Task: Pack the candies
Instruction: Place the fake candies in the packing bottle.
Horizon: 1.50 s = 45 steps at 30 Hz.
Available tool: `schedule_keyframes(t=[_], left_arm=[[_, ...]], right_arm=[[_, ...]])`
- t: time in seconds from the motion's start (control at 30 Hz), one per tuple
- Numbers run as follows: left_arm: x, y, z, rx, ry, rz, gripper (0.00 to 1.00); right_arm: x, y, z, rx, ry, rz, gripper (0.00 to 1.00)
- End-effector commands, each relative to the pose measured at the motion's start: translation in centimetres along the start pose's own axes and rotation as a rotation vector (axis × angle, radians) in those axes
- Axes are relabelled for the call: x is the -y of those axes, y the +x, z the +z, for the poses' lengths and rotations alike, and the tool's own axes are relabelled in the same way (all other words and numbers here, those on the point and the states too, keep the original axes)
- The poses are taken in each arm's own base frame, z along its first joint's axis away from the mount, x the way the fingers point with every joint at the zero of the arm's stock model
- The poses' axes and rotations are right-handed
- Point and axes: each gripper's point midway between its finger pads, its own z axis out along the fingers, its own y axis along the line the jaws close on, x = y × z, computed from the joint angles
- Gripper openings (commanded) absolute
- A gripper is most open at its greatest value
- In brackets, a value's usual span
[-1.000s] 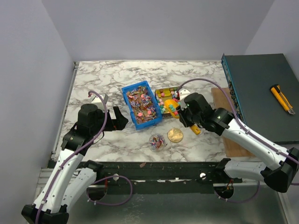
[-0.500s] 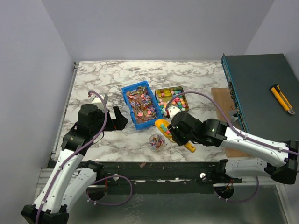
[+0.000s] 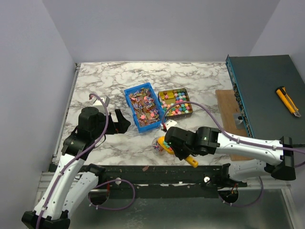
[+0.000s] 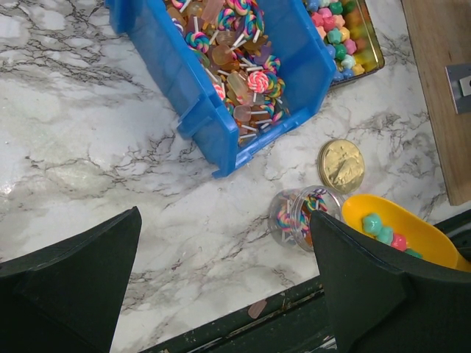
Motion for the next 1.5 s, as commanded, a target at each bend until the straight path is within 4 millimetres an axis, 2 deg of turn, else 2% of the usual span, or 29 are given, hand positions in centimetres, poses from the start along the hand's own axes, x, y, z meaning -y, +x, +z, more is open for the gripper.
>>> schedule_keyframes(t=[0.0, 0.4, 1.17, 1.47], left_arm=[[0.2, 0.3, -0.3, -0.007, 0.014, 0.003, 0.99], [0.7, 0.1, -0.9, 0.016, 0.041, 0.008, 0.99], [1.5, -0.2, -1.8, 0.049, 0.083, 0.017, 0.99], [1.6, -0.3, -2.0, 0.058, 0.086, 0.02, 0.99]], right_arm=[[-0.9, 0.5, -0.8, -0.067, -0.011, 0.05, 0.01], [-1.8, 1.7, -0.6, -0.217, 0.001, 0.037, 0.01], [-1.8, 0.7, 0.6, -0.361, 0.125, -0.027, 0.01], [-1.5, 0.6, -0.2, -0.401, 0.141, -0.032, 0.01]])
